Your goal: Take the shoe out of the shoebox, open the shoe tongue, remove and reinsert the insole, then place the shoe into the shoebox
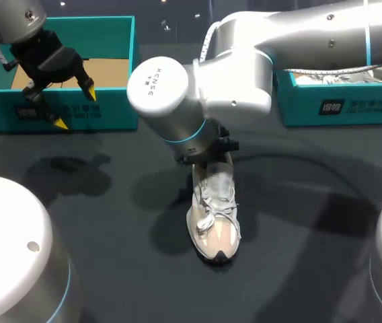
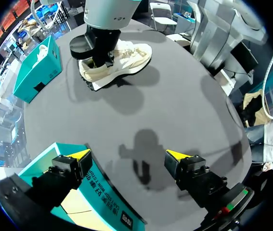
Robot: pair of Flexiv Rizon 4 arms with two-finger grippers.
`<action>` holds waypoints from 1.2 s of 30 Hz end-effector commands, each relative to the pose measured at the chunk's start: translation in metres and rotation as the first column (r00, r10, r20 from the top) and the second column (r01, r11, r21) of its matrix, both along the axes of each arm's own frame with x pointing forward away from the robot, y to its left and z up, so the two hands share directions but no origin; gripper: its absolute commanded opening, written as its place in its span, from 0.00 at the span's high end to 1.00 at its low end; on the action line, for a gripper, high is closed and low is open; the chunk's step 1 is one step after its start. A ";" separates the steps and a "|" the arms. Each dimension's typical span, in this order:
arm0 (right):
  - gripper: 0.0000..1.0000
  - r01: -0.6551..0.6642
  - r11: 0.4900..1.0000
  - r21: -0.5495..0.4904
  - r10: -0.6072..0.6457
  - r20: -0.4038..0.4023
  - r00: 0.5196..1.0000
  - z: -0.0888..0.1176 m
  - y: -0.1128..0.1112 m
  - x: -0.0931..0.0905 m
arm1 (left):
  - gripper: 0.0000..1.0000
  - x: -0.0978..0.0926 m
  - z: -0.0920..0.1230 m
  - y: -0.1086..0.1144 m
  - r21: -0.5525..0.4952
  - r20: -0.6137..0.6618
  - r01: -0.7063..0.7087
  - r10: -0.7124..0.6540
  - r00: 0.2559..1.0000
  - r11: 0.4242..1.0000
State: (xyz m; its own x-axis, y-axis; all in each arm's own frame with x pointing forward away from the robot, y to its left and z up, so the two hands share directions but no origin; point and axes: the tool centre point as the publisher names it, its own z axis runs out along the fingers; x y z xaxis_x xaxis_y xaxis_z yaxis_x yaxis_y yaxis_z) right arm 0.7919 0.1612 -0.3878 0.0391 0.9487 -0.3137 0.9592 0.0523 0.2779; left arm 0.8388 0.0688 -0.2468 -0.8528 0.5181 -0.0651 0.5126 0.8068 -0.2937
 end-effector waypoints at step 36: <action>1.00 0.028 0.987 -0.159 -0.023 0.030 0.999 0.036 -0.003 -0.015 | 0.00 0.000 0.000 0.000 0.002 0.001 0.000 0.000 1.000 1.000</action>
